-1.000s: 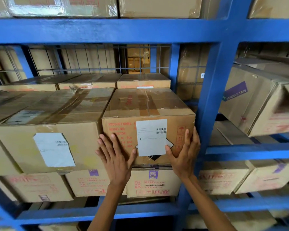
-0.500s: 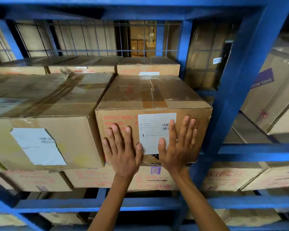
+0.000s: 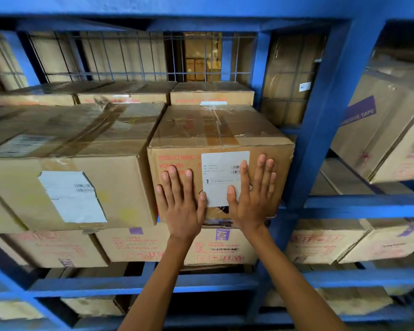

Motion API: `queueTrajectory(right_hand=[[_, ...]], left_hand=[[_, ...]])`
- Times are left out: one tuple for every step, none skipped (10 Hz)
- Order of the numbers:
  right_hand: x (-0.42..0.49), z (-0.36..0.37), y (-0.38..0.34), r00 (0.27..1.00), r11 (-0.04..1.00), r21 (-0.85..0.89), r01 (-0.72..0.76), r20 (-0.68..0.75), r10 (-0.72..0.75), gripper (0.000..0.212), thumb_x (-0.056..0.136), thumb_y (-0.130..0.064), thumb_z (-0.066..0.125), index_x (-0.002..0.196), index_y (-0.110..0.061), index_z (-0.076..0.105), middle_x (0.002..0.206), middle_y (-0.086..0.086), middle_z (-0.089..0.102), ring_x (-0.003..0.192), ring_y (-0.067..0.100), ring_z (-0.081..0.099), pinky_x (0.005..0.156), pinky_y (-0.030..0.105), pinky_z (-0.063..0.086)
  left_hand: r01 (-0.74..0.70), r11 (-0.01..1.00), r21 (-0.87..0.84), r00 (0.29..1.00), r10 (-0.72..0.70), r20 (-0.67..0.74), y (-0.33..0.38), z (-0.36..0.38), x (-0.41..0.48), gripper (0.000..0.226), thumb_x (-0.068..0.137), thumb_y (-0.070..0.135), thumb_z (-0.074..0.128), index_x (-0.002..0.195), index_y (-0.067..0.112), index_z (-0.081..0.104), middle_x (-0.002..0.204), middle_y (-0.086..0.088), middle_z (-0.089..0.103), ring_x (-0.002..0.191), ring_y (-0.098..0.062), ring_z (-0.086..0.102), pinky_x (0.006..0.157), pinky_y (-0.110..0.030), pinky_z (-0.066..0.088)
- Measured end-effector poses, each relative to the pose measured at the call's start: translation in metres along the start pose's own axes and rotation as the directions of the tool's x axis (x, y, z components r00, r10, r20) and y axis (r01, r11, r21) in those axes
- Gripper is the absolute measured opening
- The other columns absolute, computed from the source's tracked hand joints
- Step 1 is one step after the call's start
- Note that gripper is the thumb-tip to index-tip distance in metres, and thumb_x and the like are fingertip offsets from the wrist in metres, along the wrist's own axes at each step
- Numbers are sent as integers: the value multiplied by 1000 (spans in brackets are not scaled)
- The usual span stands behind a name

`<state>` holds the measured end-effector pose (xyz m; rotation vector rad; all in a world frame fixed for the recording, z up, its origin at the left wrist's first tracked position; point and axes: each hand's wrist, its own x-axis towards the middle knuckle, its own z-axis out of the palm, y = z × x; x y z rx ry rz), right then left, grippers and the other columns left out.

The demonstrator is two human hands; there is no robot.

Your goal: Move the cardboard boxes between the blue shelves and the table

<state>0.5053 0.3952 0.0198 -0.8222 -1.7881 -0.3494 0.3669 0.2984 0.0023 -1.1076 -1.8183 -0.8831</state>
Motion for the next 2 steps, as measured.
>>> queueTrajectory(right_hand=[[-19, -21, -6, 994, 998, 62, -20, 105, 14, 71, 104, -38, 48, 165, -15, 19, 173, 13, 3, 160, 36, 6, 129, 54, 10], [-79, -57, -4, 963, 992, 117, -48, 268, 15, 77, 98, -37, 54, 164, -10, 24, 173, 14, 12, 160, 35, 12, 129, 50, 12]], left_hand=[[27, 997, -79, 992, -17, 126, 1, -22, -8, 69, 106, 44, 33, 165, 17, 7, 172, -13, -3, 159, -33, 0, 128, -49, 0], [111, 969, -220, 961, -48, 272, -2, -55, -62, 65, 107, 45, 27, 164, 16, 16, 172, -9, 4, 159, -30, 4, 129, -46, -1]])
